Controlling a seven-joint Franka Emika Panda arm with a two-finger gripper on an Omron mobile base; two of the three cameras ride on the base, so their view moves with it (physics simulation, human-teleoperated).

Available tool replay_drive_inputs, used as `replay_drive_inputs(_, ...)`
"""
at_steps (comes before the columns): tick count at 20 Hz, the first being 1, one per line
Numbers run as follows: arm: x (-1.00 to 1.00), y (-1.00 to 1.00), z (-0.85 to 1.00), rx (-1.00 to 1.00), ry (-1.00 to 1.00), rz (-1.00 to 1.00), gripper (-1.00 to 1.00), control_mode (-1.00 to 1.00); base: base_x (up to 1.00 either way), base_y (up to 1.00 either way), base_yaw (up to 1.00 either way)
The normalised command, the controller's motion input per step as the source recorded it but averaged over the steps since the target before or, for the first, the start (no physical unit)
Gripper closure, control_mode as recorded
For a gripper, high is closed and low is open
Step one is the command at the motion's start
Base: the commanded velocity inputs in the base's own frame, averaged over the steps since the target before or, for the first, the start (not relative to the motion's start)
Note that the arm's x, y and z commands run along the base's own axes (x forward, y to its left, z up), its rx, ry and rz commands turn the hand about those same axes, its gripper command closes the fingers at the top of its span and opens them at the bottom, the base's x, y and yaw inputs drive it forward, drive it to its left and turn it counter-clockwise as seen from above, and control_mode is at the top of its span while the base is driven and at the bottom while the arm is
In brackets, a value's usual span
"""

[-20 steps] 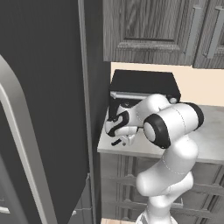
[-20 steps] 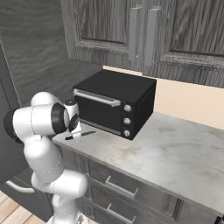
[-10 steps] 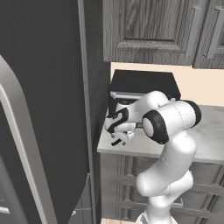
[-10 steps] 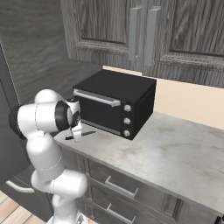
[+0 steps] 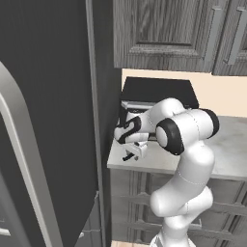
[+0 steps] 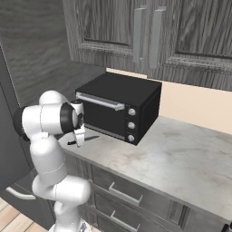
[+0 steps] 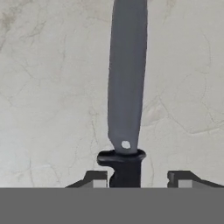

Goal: Retrieve the butter from the fridge and place it on a plate on the dining table. Then retrieve the butter knife by the fridge and place it near the plate.

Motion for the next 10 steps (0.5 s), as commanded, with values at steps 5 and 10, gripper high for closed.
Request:
replay_drive_inputs(5, 0.00, 0.04, -0.22, 0.00, 0.00, 0.00, 1.00, -1.00, 0.00, 0.00, 0.00)
replay_drive_inputs(10, -0.03, -0.02, -0.09, 0.00, 0.00, 0.00, 1.00, -1.00, 0.00, 0.00, 0.00)
